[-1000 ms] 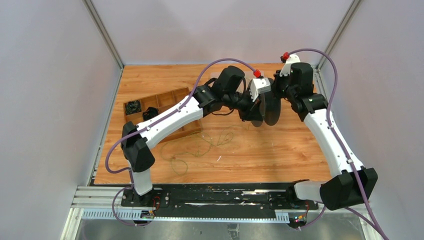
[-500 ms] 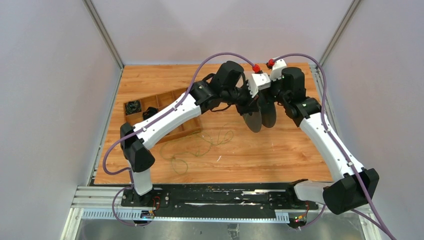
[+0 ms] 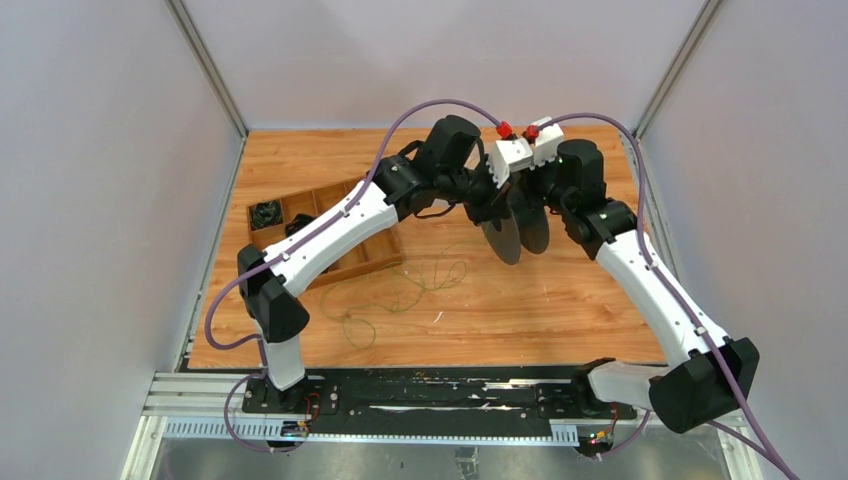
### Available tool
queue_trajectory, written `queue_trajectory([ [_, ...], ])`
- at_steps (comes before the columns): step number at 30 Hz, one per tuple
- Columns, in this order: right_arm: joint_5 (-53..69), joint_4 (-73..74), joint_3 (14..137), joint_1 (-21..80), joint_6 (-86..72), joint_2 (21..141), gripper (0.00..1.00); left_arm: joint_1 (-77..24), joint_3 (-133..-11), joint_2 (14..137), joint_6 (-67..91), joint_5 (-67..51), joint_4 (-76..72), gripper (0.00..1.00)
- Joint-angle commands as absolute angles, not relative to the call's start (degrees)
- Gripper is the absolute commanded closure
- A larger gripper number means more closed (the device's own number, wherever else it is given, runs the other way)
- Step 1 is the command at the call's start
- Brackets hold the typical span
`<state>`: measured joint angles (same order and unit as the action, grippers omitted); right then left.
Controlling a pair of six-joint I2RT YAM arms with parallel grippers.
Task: Wrap the cables
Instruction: Wrap the cable around the cable reel.
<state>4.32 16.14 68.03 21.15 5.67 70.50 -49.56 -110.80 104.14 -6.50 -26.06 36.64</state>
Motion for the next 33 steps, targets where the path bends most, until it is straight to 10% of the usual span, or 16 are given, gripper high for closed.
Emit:
queue_trajectory([
  [1,2.7,16.0,66.7,23.2,9.1,70.2,0.99,-48.7,-115.2,102.1,-7.5,-27.0,33.3,1.00],
  [33,16.9,17.4,68.4,20.0,8.2,69.2,0.99,-41.2,-100.6,94.4,-5.0,-30.3,27.1,0.80],
])
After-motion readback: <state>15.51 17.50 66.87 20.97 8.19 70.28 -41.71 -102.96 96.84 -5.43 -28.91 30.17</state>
